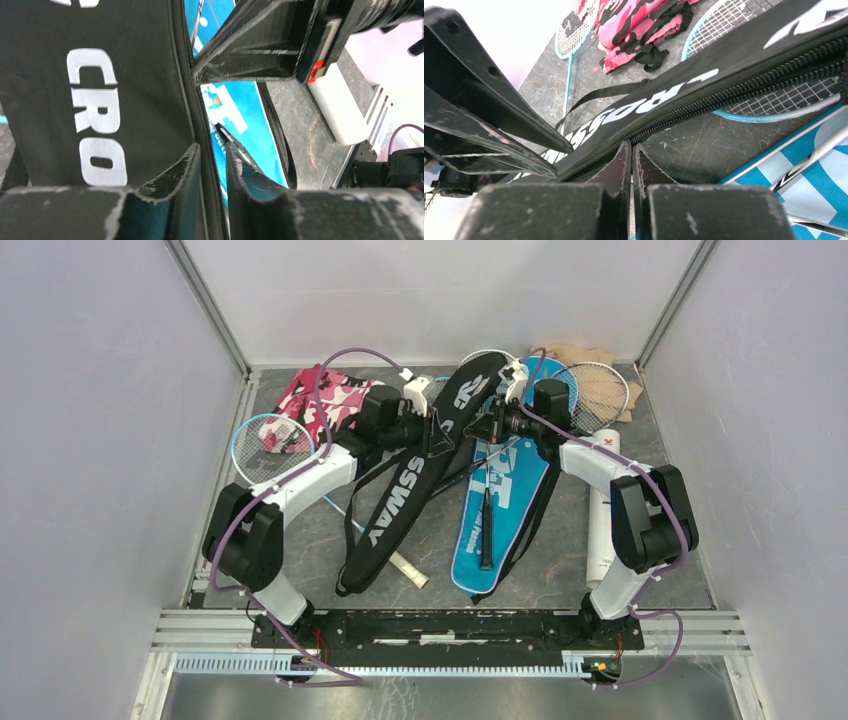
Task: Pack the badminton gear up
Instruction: Open the racket bag at the center of the board.
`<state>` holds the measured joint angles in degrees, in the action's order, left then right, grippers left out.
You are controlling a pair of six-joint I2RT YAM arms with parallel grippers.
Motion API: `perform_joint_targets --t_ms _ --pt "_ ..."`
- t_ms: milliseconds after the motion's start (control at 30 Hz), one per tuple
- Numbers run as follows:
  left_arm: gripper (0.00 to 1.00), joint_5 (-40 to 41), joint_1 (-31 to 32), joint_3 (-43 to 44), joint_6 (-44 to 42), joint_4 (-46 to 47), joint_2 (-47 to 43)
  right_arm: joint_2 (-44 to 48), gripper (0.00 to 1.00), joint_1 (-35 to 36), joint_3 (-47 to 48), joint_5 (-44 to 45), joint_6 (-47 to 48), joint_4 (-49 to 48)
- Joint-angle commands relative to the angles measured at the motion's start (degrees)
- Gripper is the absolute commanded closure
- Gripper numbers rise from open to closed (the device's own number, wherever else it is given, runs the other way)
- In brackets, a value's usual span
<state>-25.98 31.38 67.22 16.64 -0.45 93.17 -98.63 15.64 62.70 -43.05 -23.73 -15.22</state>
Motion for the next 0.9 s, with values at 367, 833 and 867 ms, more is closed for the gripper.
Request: perform_joint_targets --t_ms 367,833,867 --pt "0.45 2.0 2.2 9.8 -6.4 -4.5 6.7 1.8 1.0 -0.2 -1.0 0.1 0.9 -1.6" --pt "0.47 4.6 2.1 10.9 -9.4 -5.4 8.2 0.4 1.0 -0.4 -0.1 -0.6 2.1 -0.3" --pt "0.47 4.4 1.9 10.9 -9.1 -5.3 8.4 0.5 1.0 -0.5 -0.1 -0.6 2.3 -0.2"
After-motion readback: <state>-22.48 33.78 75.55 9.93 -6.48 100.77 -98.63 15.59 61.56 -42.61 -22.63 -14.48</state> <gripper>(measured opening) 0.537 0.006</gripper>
